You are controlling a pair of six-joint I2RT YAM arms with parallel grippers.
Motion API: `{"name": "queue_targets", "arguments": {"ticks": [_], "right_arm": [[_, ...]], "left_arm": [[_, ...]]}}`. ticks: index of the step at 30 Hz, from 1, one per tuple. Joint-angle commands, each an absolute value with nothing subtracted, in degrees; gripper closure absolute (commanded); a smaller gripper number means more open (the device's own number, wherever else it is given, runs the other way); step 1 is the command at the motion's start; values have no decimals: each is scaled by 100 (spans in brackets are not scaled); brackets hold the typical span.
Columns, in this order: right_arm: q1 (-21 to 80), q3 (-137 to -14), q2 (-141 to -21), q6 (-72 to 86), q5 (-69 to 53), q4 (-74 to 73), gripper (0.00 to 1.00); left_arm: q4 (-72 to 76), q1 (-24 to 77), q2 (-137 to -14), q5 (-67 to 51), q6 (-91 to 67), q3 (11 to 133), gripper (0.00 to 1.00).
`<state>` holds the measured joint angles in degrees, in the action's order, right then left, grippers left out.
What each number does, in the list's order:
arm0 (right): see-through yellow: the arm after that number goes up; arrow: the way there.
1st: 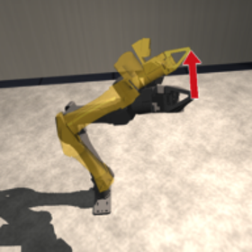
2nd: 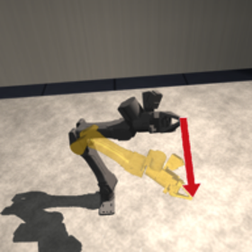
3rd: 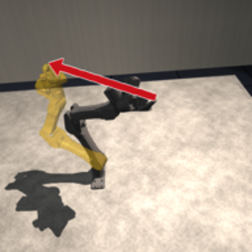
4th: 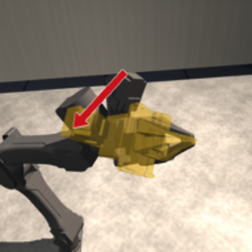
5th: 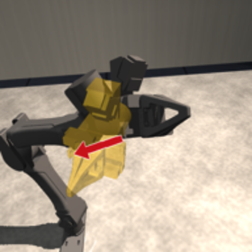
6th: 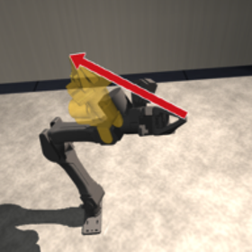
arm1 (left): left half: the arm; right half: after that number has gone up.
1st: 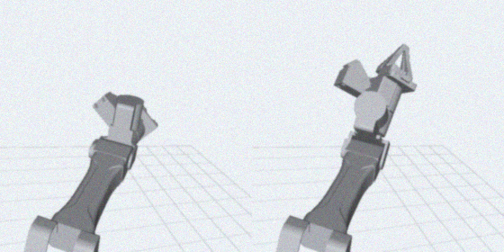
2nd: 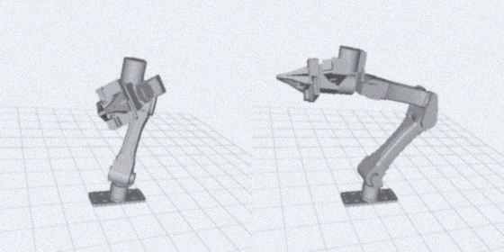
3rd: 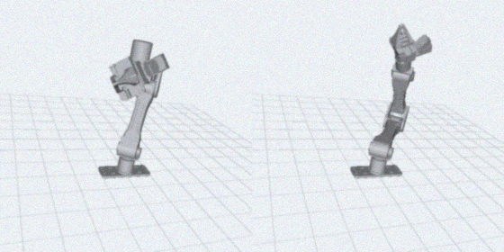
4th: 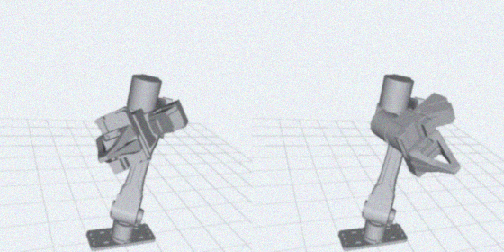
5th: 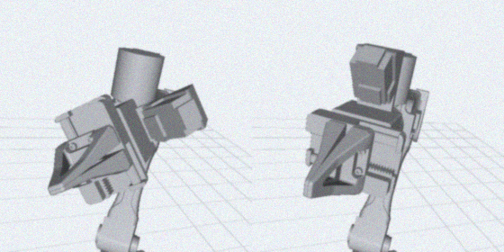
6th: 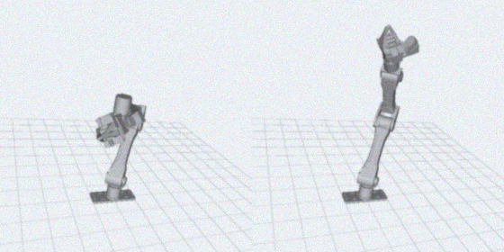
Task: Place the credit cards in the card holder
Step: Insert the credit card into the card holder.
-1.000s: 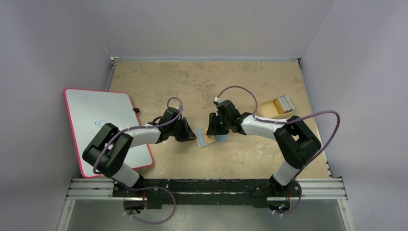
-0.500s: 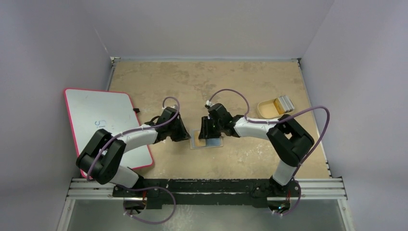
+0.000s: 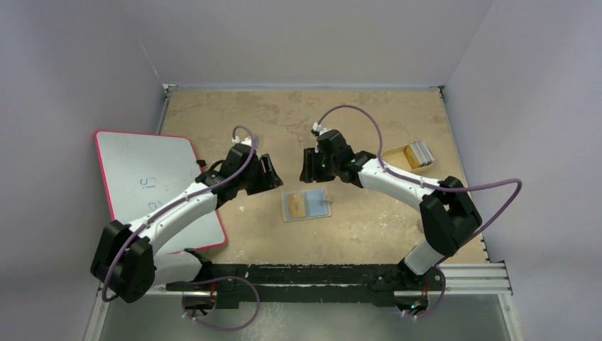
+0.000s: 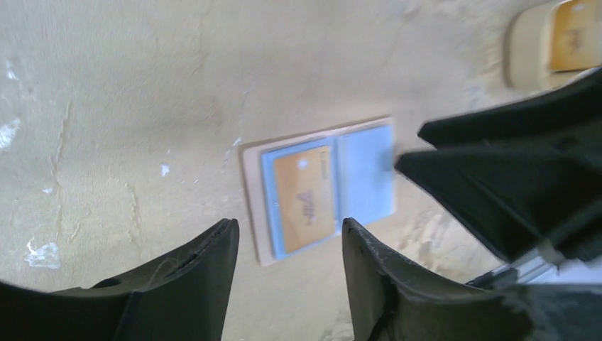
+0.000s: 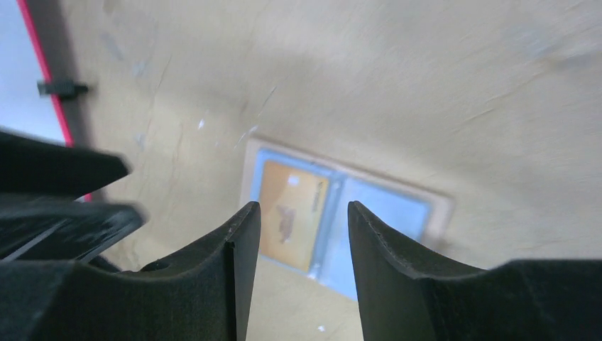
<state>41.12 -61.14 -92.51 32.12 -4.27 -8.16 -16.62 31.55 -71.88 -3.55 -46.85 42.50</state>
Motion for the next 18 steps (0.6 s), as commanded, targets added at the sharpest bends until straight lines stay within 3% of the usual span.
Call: {"name": "queue_targets", "arguments": {"ticks": [1,4,11,18], "right_arm": [[3484,-6635,-8850,2203,222,-1271,47],[3075,-7036,-8814,1587,898,-1495,41],[2027,-8418,-9412,545,2271,-2126,40],[1346,-8680,-10103,-266,2992,-2263,38]], "left_arm": [[-2438,3156,-6651,-58,-3957,5047,42],[-2797,3155,-6193,205,-3685,5260,38],[-3308,3156,-5393,754,-3023,5365,35],[-3203,3164,-4767,924,-3042,5078,35]]}}
